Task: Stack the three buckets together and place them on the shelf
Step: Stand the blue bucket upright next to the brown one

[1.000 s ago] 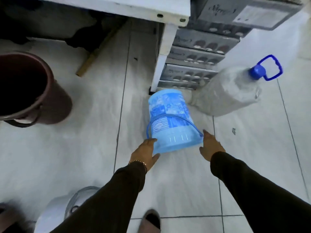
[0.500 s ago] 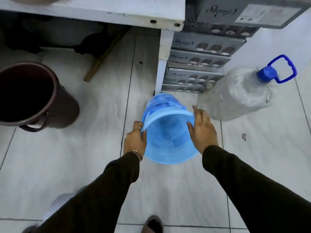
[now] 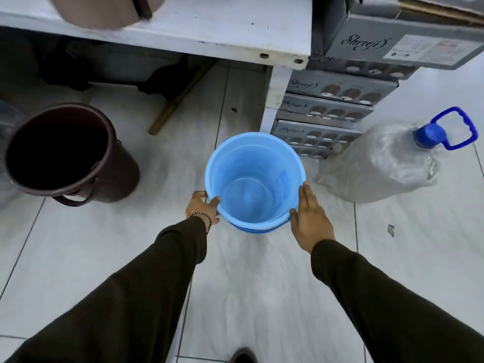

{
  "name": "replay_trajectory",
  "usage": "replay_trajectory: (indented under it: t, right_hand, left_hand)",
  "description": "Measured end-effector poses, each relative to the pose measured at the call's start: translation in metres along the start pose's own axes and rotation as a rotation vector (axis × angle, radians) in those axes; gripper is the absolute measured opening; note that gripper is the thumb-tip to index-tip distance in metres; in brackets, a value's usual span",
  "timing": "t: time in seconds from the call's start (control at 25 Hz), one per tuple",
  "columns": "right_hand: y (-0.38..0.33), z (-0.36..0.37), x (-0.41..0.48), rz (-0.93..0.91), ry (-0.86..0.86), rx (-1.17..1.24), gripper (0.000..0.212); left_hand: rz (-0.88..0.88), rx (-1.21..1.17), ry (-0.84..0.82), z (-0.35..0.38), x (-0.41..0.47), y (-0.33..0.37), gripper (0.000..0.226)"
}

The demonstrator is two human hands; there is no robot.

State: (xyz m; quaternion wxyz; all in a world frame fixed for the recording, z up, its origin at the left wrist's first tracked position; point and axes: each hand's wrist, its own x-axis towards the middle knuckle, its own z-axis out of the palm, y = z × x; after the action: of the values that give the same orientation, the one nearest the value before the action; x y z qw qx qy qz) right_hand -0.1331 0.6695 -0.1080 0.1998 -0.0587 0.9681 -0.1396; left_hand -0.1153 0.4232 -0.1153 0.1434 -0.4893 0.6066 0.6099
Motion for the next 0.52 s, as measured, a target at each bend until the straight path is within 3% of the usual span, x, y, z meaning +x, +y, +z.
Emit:
replay_trajectory:
  t: [0.12,0.2,0.4,0.52]
  right_hand:
    - [-0.012,-0.014,-0.002,-0.027,-0.002,-0.172,0.068]
    - [-0.025,-0.023,-0.013,-0.066,-0.001,-0.221,0.069]
    - [-0.06,-0.025,-0.06,-0.108,0.011,-0.173,0.069]
    - [-0.083,-0.001,-0.105,-0.123,0.009,-0.114,0.071]
  left_hand:
    - [0.195,0.431,0.014,-0.013,-0.016,0.0,0.068]
    - [0.368,0.608,0.044,-0.028,-0.035,-0.003,0.075]
    - [0.62,0.95,-0.043,-0.081,-0.077,-0.02,0.062]
    - [0.754,1.219,-0.236,-0.126,-0.096,-0.053,0.056]
